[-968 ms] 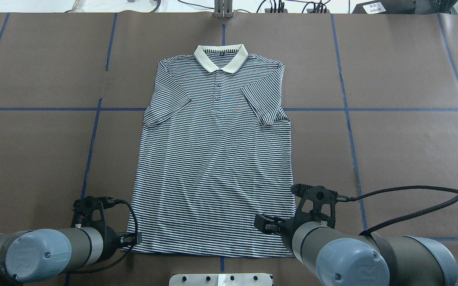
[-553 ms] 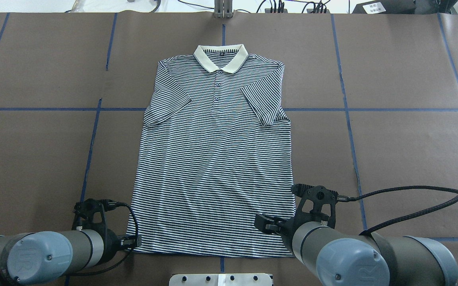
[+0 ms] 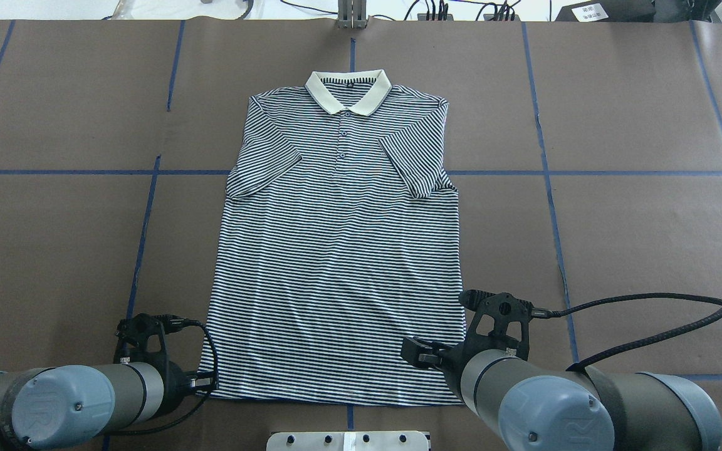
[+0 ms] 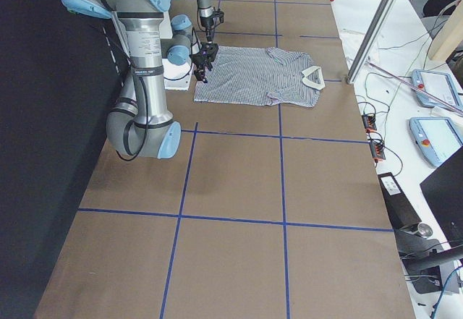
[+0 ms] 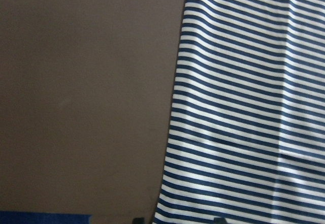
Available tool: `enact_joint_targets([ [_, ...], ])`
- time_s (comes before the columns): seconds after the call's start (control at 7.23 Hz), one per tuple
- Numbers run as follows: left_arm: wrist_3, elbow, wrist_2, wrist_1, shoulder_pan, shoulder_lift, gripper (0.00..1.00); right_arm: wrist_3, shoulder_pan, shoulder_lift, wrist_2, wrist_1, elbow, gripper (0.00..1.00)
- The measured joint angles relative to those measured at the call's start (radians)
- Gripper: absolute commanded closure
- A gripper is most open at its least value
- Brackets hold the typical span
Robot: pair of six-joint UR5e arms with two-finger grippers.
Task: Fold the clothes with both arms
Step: 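Grasp the hem corners with both grippers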
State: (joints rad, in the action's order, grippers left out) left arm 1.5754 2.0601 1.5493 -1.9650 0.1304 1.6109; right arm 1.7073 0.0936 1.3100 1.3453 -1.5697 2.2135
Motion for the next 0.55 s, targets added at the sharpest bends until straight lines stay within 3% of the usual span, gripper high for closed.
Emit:
enact_joint_targets([
  [0.14, 0.0, 0.0, 0.0, 0.0, 0.0, 0.001, 1.0, 0.0, 0.0, 0.0, 0.0, -0.001, 0.0, 0.0],
  [0.28, -0.002, 0.001, 0.0, 0.0, 0.0, 0.001, 0.85, 0.0, 0.0, 0.0, 0.0, -0.001, 0.0, 0.0],
  [0.41, -0.005, 0.003, 0.001, 0.001, 0.0, 0.001, 0.64, 0.0, 0.0, 0.0, 0.0, -0.001, 0.0, 0.0],
  [0.55, -0.01, 0.004, 0.003, 0.003, 0.001, -0.001, 0.61, 0.0, 0.0, 0.0, 0.0, 0.0, 0.0, 0.0],
])
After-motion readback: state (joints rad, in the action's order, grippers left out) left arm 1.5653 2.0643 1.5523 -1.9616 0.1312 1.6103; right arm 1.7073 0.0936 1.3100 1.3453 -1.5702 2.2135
